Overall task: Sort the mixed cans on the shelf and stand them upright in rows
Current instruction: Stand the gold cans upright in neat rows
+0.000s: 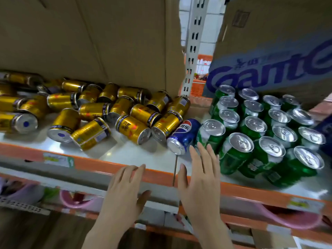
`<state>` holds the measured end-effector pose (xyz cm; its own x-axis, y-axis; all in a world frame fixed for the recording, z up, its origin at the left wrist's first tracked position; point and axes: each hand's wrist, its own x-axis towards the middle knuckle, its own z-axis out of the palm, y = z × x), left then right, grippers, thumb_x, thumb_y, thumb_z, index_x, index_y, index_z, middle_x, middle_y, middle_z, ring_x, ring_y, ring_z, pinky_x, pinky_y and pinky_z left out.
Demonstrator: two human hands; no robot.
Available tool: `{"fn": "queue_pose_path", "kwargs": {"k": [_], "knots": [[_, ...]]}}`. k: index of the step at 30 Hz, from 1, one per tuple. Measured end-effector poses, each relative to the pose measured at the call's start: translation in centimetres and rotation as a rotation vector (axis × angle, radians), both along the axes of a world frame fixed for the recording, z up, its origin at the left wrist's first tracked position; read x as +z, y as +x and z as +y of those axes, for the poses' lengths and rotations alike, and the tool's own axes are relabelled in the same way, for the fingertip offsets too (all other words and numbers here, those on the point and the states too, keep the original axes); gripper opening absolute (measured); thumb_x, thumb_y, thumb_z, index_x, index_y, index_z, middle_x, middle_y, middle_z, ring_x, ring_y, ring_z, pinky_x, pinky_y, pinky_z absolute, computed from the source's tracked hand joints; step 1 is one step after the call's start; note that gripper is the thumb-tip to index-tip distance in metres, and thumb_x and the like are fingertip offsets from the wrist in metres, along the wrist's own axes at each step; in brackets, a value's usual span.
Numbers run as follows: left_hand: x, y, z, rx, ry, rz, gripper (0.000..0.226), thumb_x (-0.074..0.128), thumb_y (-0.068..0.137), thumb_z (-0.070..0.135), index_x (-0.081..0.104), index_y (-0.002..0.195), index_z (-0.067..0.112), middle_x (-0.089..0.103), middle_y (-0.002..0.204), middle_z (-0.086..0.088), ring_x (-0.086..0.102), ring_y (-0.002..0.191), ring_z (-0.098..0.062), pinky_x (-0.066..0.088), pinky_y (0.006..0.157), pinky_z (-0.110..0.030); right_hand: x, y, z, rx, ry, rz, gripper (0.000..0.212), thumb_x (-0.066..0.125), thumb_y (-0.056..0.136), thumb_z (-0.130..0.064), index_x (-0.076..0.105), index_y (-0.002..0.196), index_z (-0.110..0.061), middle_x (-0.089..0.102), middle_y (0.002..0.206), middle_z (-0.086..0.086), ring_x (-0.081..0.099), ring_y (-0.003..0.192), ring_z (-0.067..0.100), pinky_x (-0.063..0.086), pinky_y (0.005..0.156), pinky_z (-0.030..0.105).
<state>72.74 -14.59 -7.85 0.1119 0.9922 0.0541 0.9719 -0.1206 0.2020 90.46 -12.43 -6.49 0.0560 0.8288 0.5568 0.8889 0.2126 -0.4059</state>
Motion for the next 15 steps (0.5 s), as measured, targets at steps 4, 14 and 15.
{"fn": "queue_pose_path", "kwargs": {"k": [4,14,15], "knots": [[0.4,-4.0,-1.4,0.128,-0.048,-0.009,0.066,0.083,0.065,0.036,0.060,0.122,0.013,0.064,0.116,-0.004,0.062,0.105,-0.029,0.051,0.085,-0.041,-1.6,-4.2,-0.6,0.152,-0.131,-0.044,0.044,0.041,0.087,-0.029,0.057,0.120,-0.005,0.058,0.122,0.012,0.052,0.118,0.031,0.037,0.103,0.042],[0.5,-21.1,-6.3,0.322,0.010,-0.116,0.072,0.052,0.090,0.046,0.019,0.149,0.019,0.038,0.142,0.002,0.035,0.132,-0.020,0.032,0.105,-0.029,-2.1,-20.0,-0.7,0.289,-0.271,-0.083,0.045,0.057,0.081,-0.031,0.060,0.115,-0.001,0.062,0.111,0.012,0.060,0.103,0.031,0.048,0.088,0.040],[0.5,-23.7,-6.8,0.334,0.004,-0.117,0.072,0.049,0.091,0.047,0.016,0.149,0.020,0.035,0.144,0.003,0.032,0.133,-0.019,0.030,0.106,-0.028,-2.0,-22.3,-0.9,0.286,-0.276,-0.078,0.044,0.059,0.082,-0.030,0.060,0.115,-0.001,0.062,0.112,0.012,0.059,0.104,0.031,0.047,0.089,0.041]]}}
